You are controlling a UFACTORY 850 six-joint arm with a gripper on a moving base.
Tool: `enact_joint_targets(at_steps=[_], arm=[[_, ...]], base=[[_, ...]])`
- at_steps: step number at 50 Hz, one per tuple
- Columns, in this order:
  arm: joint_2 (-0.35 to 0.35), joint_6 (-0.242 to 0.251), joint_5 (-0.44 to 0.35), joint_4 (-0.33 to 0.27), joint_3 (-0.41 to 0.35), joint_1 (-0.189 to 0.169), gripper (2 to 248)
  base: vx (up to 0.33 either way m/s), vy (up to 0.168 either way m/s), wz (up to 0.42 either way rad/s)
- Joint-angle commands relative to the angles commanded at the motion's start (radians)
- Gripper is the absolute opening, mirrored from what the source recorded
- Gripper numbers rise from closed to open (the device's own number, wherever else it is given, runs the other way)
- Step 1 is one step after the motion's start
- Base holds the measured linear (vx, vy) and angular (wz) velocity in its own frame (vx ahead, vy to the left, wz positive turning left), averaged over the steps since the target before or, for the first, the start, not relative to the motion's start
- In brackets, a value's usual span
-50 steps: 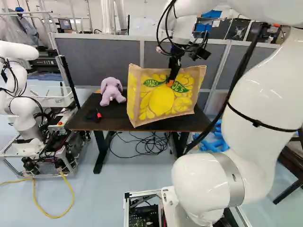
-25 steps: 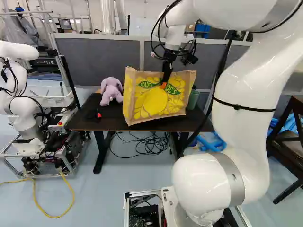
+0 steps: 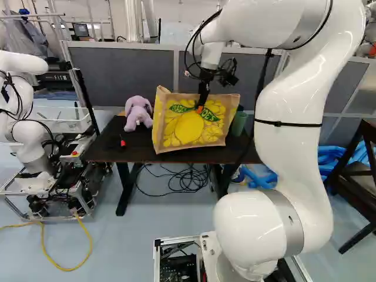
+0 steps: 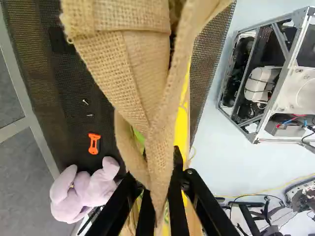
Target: Pick up the bag on the ground and place it on the table
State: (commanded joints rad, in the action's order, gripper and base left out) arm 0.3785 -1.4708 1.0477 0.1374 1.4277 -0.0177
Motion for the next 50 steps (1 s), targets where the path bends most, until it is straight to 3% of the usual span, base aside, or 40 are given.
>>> enact_joint_targets(at_steps=[32, 33, 37, 38, 42, 43, 48, 49, 50], arm=[[0.044, 0.000, 0.000, 0.000, 0.006, 0.000, 26], [0.044, 0.000, 0.000, 0.000, 0.006, 0.000, 43], [0.044, 0.000, 0.000, 0.000, 0.006, 0.000, 43], [0.044, 0.000, 0.000, 0.000, 0.006, 0.000, 75], [0.044, 0.000, 0.000, 0.000, 0.006, 0.000, 75], [0.044, 0.000, 0.000, 0.000, 0.006, 0.000, 108], [0.044, 0.000, 0.000, 0.000, 0.006, 0.000, 108], [0.044, 0.000, 0.000, 0.000, 0.006, 0.000, 143], [0.044, 0.000, 0.000, 0.000, 0.006, 0.000, 143]], base=[[0.000, 0.000, 0.000], [0.000, 0.000, 0.000], [0.000, 0.000, 0.000], [0.000, 0.000, 0.000], [0.000, 0.000, 0.000], [0.000, 0.000, 0.000], [0.000, 0.000, 0.000], [0.000, 0.000, 0.000], [0.000, 0.000, 0.000]])
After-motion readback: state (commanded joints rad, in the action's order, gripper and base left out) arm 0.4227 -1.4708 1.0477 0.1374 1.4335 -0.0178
